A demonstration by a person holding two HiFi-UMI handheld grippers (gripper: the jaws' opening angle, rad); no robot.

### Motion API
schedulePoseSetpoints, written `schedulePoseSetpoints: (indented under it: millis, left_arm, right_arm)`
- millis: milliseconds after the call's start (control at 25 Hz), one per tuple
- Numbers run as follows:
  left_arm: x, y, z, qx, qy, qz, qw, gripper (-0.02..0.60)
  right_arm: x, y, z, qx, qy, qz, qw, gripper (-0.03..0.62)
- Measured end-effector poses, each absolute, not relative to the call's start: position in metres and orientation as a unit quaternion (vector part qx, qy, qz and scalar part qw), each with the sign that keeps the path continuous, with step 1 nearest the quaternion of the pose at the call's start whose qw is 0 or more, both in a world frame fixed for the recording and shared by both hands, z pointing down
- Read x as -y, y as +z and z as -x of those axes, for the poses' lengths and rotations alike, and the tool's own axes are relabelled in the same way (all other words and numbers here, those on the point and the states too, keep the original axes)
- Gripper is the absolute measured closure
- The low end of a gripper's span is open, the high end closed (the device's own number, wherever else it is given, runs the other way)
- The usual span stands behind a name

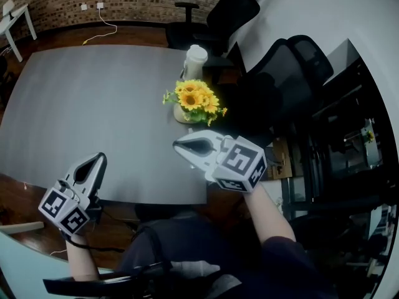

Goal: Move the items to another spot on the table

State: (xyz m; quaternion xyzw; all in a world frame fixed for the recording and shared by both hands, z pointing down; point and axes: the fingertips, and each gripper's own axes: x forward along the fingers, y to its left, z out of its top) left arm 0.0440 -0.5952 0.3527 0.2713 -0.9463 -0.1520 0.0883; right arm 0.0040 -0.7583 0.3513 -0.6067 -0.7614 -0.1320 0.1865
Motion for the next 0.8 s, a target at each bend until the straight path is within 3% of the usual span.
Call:
schedulePoseSetpoints:
  millis: [280,520,800]
  left_arm:
    - [0.537,0.363,-0.075,0.971,-0.126,-0.180,0.093,0.575]
    - [0.506,0.388,-0.094,0.981,-0.130,-0.084,0.117,0.577]
    - [0.459,0.347,-0.151,0.984,-0.119,0.095,0.093,0.577]
  right_arm:
    - [0.695,0.364,0.000,0.734,-0.149,0.640,0.169,0.608]
    - [0.645,0.367,-0.007,0.670,-0.085,0.723,0.148,0.608]
    - [0.580,0.348,-0.085,0.532,-0.056,0.839,0.094,0.608]
